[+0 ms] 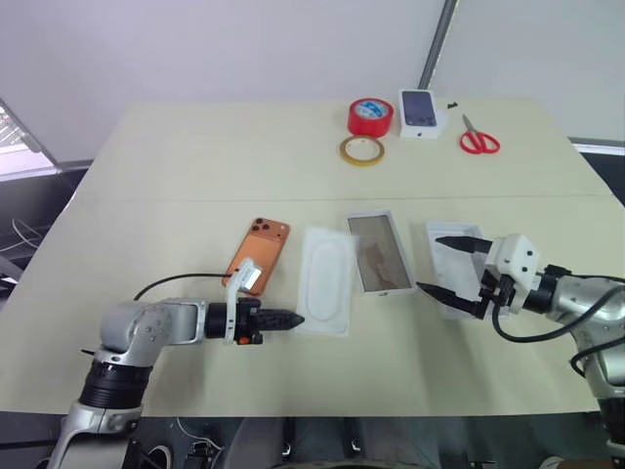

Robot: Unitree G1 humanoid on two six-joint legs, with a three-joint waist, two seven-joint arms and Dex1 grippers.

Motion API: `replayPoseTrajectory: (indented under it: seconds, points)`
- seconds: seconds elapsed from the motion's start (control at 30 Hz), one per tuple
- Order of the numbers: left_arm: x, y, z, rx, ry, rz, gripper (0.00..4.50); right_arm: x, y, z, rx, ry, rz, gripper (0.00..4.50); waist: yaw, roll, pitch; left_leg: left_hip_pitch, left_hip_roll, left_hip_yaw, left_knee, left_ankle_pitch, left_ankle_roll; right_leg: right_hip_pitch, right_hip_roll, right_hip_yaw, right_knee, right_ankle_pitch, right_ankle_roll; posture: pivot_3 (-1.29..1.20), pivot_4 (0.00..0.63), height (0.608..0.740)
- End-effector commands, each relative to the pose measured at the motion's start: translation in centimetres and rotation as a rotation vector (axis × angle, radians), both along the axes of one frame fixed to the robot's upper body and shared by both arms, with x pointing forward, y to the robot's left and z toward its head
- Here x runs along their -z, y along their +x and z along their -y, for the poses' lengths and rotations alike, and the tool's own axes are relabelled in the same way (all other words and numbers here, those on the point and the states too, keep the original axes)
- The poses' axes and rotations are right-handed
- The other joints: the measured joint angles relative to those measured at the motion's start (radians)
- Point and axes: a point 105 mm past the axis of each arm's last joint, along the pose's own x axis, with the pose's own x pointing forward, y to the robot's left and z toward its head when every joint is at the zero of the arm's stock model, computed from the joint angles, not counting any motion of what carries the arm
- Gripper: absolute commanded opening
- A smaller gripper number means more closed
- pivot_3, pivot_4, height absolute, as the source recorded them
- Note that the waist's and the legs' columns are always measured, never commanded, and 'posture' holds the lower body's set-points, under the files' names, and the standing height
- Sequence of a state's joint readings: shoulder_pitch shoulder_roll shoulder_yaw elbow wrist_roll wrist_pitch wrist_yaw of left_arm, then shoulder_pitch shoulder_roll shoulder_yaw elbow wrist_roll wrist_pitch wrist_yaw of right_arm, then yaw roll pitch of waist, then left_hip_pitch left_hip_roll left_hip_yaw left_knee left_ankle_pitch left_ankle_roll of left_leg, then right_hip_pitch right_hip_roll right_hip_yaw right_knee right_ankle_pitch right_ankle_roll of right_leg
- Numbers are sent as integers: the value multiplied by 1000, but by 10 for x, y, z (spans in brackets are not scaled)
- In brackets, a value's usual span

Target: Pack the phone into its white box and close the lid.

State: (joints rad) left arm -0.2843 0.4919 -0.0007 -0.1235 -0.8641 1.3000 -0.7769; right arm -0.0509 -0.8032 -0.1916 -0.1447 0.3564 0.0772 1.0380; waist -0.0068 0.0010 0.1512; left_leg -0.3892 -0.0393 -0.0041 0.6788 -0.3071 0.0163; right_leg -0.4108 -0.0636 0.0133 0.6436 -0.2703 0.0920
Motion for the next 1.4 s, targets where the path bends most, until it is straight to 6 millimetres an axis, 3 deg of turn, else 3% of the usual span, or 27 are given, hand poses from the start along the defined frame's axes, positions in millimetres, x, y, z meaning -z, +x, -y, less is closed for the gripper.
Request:
replayPoseTrajectory:
  seconds: [0.03, 0.2, 0.37, 0.5, 0.67, 0.77, 1.0, 1.17, 1.4]
  points:
    - [6, 5, -5, -61, -7, -74, 15, -13, 0, -6, -25, -3, 66, 4500, 0, 0, 0, 0, 0, 0, 0, 0, 0, 0, 0, 0, 0, 0, 0, 0, 150, 740]
    - [2, 11, -7, -103, -18, -55, 15, -14, 0, -8, -34, -4, 68, 4500, 0, 0, 0, 0, 0, 0, 0, 0, 0, 0, 0, 0, 0, 0, 0, 0, 150, 740]
    - [-24, 25, -8, -174, -143, -36, 15, -9, -8, -29, -131, 21, 11, 4500, -3, -1, 1, 0, 0, 0, 1, 0, 0, -1, 0, 0, 1, 0, 0, 0, 150, 740]
    - [-34, 32, -13, -224, -193, -37, 15, 12, -13, -52, -230, -47, -41, 4500, -2, -2, 1, 0, 0, 0, 1, 0, 0, -1, 1, 0, 2, 0, 0, 0, 150, 740]
    - [-42, 33, -12, -237, -232, -38, 15, 34, 6, -52, -267, -173, -80, 4500, -3, -2, 2, 0, -1, 0, 1, 1, -1, -1, 1, 0, 2, 0, 0, 0, 150, 740]
    - [-43, 35, -8, -243, -232, -31, 0, 39, 14, -54, -300, -175, -140, 3641, -2, -3, 2, 0, -1, 0, 1, 1, -2, -1, 1, 0, 2, 0, 0, 0, 150, 740]
    - [-51, 51, -9, -344, -243, 34, 0, 46, 21, -59, -375, -195, -202, 64, -2, -3, 2, 0, -1, 0, 2, 3, -5, -1, 1, 0, 2, 0, 0, 0, 150, 740]
    - [-59, 51, -3, -334, -265, 54, 0, 49, 17, -73, -417, -180, -205, 64, -4, -3, 2, 0, -1, -1, 1, 3, -6, -1, 1, 0, 2, 0, 0, 0, 150, 740]
    - [-66, 50, 7, -298, -313, 47, 0, 39, 8, -114, -466, -116, -132, 64, -3, -3, 2, -1, -1, -1, 1, 5, -9, -3, 1, 0, 4, 0, 1, 0, 150, 740]
